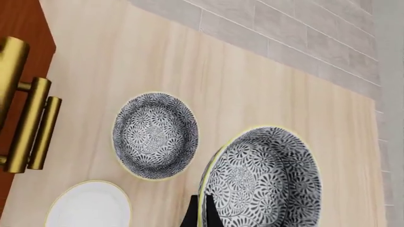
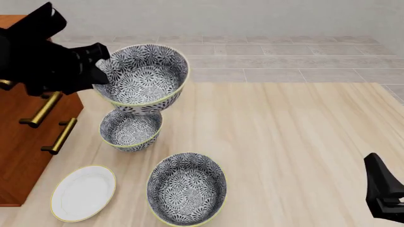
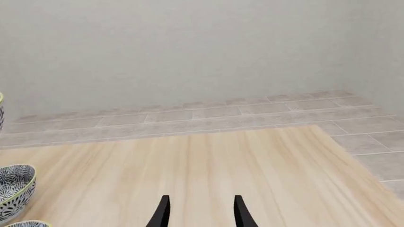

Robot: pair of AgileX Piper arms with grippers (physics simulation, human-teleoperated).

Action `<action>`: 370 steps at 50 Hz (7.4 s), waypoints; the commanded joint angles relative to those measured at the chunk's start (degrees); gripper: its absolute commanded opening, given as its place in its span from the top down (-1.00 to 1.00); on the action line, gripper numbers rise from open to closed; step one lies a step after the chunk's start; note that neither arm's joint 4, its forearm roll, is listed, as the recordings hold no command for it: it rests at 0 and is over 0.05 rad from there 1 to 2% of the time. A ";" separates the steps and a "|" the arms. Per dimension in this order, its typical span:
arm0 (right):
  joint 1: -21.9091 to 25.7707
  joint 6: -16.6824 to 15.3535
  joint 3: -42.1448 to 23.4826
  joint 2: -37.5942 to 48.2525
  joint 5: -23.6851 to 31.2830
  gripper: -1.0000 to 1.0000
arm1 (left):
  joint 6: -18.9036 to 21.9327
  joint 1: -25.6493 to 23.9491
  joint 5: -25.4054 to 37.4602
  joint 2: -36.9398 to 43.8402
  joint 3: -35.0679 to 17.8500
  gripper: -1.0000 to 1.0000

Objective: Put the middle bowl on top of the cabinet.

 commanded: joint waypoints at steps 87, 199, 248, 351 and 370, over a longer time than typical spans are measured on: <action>-0.33 0.14 0.06 0.00 -0.10 -1.00 | 1.55 18.33 14.71 2.63 -22.40 1.00; -0.26 -0.24 0.09 0.00 -0.03 -1.00 | -3.20 50.52 24.11 8.36 -39.50 1.00; -0.07 -0.98 0.08 0.00 0.15 -1.00 | -2.09 57.26 24.10 10.44 -38.07 1.00; -0.19 -0.77 -0.07 0.00 0.26 -1.00 | -6.11 56.77 20.72 9.32 -32.41 -1.00; -0.17 -0.90 -0.07 0.00 0.24 -1.00 | -6.55 57.30 21.72 8.31 -35.88 -1.00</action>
